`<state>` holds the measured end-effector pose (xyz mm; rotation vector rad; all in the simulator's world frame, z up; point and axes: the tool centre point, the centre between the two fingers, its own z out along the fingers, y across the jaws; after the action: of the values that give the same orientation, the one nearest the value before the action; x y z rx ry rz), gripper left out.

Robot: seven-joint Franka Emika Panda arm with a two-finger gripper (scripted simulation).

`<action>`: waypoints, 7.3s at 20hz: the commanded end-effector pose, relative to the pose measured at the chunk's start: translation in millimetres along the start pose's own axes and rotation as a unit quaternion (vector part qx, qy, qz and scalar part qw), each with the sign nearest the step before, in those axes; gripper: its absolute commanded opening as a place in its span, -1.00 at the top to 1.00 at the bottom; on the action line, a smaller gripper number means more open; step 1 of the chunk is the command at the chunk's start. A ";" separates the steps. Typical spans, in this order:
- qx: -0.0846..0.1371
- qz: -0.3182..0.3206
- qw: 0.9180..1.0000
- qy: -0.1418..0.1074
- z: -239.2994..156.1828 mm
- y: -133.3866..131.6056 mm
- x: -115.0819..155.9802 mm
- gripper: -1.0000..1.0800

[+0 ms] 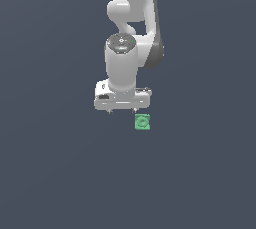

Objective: Pick up the object and move it to a goal position.

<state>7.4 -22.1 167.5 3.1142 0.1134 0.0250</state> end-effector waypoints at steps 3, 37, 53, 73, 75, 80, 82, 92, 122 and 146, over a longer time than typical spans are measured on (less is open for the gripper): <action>0.000 -0.039 0.999 -0.001 4.7 -4.8 -0.7 -0.92; 0.009 -0.526 0.850 -0.004 58.0 -72.2 -14.4 -0.92; 0.014 -0.659 0.752 0.002 71.5 -95.9 -20.3 -0.92; 0.015 -0.666 0.745 0.003 119.9 -98.7 -22.3 -0.92; 0.015 -0.666 0.745 0.003 122.2 -98.7 -21.8 -0.92; 0.015 -0.666 0.745 0.003 122.5 -98.7 -21.8 1.00; 0.015 -0.666 0.745 0.003 122.5 -98.7 -21.8 1.00; 0.014 -0.667 0.745 0.003 114.8 -98.9 -22.0 1.00; 0.015 -0.668 0.744 0.004 -161.9 -106.3 -48.6 1.00; 0.015 -0.666 0.746 0.003 -341.0 -106.9 -56.6 1.00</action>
<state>-62.5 88.6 500.7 2.2641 2.1774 0.0011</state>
